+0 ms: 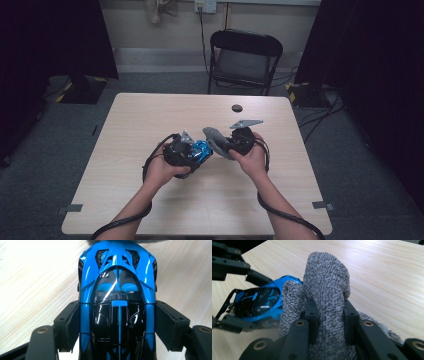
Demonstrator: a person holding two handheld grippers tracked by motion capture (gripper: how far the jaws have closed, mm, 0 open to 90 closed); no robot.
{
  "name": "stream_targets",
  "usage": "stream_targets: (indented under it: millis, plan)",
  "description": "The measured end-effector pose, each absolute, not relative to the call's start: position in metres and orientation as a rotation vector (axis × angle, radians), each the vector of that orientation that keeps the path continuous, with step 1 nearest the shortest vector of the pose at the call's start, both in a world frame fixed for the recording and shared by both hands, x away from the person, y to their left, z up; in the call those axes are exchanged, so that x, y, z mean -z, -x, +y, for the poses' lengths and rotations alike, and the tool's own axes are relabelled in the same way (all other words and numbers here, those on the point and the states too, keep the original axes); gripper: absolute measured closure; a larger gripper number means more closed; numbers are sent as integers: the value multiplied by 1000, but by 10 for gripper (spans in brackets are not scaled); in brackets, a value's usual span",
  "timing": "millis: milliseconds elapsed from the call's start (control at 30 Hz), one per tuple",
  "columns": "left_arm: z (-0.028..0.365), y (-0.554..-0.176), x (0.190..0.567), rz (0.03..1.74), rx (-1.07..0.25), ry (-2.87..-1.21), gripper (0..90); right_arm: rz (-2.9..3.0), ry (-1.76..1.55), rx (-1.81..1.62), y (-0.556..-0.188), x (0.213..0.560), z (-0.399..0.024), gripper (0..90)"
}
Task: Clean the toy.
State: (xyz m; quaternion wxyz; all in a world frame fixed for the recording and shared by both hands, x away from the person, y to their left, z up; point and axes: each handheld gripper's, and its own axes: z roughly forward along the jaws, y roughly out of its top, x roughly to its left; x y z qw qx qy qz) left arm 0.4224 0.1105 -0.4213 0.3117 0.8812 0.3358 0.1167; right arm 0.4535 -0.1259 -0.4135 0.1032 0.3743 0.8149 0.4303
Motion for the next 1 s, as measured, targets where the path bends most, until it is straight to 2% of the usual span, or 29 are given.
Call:
stream_targets:
  millis: [567,800,1000]
  plan:
    - [135,-435,421,999,-359,-2285,280,2494,-1045,-1324,-433,428,-118,719]
    - [133,-428,411,950,-352,-2275,280,2382,-1152,-1339,-441,427,-142,719]
    - [121,-428,404,914,-344,-2266,280,2405,-1147,-1326,-442,431,-136,719]
